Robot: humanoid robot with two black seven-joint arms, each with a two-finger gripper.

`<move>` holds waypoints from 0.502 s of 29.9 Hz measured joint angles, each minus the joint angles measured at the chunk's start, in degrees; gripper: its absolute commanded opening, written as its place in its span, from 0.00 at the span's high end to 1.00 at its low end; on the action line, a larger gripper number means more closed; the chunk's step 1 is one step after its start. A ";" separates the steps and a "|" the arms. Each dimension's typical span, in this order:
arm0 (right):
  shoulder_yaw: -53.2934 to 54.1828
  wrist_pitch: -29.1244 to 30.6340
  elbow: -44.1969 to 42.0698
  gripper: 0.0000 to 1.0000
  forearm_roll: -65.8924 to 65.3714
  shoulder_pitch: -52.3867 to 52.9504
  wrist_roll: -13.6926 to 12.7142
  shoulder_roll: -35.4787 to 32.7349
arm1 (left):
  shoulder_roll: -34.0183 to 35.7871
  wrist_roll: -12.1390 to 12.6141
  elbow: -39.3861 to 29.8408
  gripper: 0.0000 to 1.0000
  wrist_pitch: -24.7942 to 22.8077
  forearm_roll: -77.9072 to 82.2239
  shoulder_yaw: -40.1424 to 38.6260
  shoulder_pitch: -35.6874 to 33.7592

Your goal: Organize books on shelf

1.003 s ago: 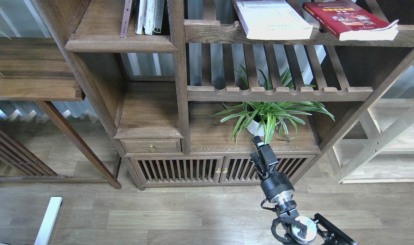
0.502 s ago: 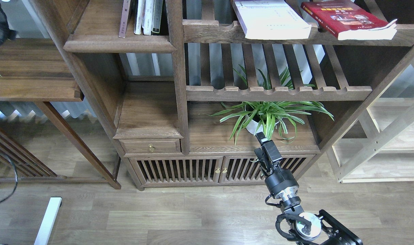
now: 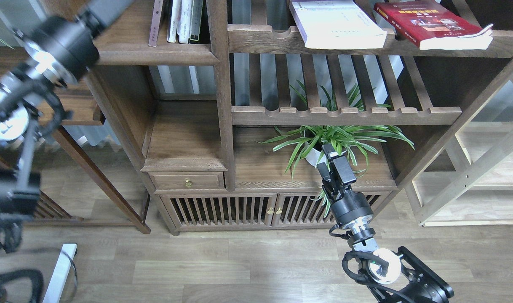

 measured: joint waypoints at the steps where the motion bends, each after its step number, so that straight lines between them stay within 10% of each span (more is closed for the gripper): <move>1: 0.20 0.00 0.03 0.01 0.00 0.00 0.00 -0.11 | -1.11 0.00 0.01 0.01 -0.98 -0.01 -0.01 1.35; 15: 3.77 0.00 0.93 0.00 0.08 -0.47 0.25 -0.54 | -6.96 0.00 1.93 0.01 -10.39 -0.38 0.44 15.73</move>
